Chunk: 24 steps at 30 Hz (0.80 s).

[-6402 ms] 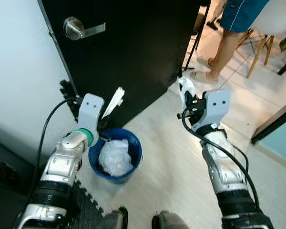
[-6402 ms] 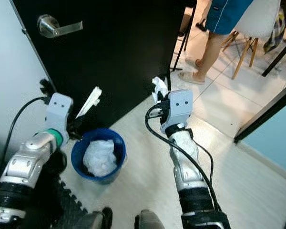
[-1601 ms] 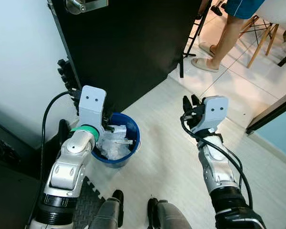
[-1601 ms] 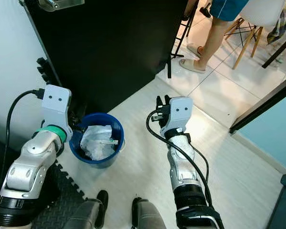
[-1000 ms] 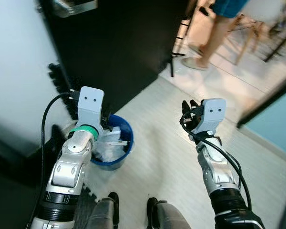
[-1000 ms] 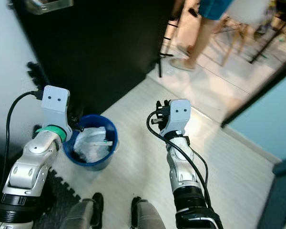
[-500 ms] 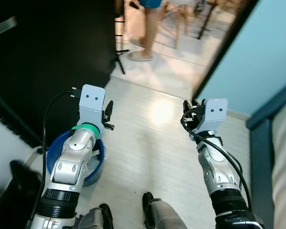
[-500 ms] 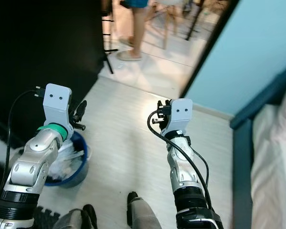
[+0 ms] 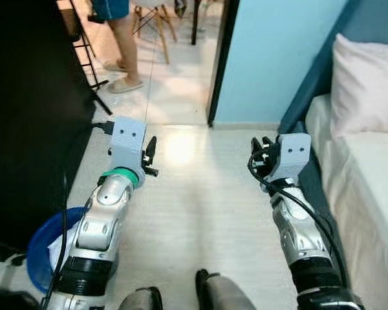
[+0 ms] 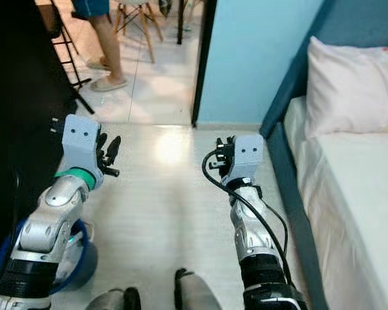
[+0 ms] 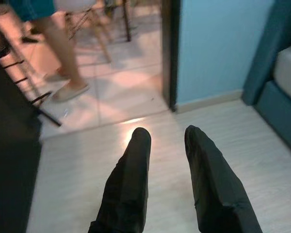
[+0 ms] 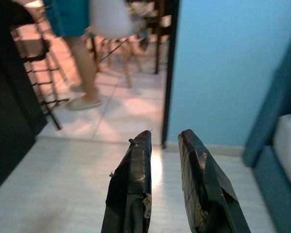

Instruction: Clean up the room

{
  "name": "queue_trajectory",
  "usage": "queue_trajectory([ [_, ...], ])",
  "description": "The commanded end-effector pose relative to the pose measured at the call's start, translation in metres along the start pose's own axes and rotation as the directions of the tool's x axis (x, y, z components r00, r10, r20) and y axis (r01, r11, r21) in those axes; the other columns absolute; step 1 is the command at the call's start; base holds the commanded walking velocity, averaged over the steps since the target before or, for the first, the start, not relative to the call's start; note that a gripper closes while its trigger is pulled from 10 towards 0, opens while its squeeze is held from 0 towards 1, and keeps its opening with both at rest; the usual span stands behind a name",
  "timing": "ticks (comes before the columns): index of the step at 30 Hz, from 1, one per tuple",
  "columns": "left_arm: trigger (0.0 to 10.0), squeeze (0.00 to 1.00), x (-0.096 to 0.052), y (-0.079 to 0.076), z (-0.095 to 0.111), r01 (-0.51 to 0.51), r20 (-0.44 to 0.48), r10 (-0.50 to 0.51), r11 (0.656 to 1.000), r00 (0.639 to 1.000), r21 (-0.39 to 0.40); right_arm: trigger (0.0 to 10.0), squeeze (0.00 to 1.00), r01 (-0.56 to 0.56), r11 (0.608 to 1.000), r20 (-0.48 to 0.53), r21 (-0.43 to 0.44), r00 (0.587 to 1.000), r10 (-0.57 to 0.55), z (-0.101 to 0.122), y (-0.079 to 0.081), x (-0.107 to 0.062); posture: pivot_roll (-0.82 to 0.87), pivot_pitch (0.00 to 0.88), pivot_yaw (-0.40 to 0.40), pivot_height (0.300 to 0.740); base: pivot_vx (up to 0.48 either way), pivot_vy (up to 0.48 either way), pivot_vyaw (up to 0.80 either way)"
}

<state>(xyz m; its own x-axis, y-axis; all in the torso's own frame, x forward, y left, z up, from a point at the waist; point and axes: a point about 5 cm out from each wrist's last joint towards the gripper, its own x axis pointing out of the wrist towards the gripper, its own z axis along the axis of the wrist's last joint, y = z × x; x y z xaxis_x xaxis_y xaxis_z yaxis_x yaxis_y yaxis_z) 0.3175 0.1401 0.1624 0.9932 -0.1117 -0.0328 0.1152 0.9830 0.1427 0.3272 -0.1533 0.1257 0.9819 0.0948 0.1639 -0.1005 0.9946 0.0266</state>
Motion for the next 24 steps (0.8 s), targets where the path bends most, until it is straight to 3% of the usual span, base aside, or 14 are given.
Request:
queue_trajectory([
  [1, 10.0, 0.0, -0.001, -0.003, -0.007, 0.012, -0.023, -0.012, 1.0, 1.0, -0.002, 10.0, 0.0, 0.012, 1.0, -0.019, 0.012, 1.0, -0.012, -0.004, -0.002, -0.003, 0.0, 0.118, 0.018, 0.737, 0.0, 0.0, -0.79],
  [8, 10.0, 0.0, -0.004, -0.002, -0.009, 0.023, -0.016, -0.023, 1.0, 1.0, -0.02, 10.0, 0.0, 0.008, 1.0, -0.013, 0.01, 1.0, -0.008, -0.002, 0.0, -0.003, 0.0, 0.115, 0.021, 0.737, 0.0, 0.0, -0.78],
  [15, 10.0, 0.0, -0.003, 0.004, -0.009, -0.009, 0.016, 0.008, 0.999, 1.0, 0.046, 10.0, 0.0, -0.028, 1.0, 0.017, 0.011, 0.999, 0.028, 0.004, 0.009, 0.003, 0.0, 0.107, 0.019, 0.737, 0.079, 0.0, -0.78],
  [24, 10.0, 0.0, 0.0, 0.0, -0.006, -0.007, 0.04, 0.005, 0.998, 0.999, 0.054, 10.0, 0.0, -0.07, 0.998, 0.048, -0.003, 0.996, 0.07, 0.012, 0.017, 0.01, 0.0, 0.093, 0.017, 0.737, 0.48, 0.0, 0.0],
])
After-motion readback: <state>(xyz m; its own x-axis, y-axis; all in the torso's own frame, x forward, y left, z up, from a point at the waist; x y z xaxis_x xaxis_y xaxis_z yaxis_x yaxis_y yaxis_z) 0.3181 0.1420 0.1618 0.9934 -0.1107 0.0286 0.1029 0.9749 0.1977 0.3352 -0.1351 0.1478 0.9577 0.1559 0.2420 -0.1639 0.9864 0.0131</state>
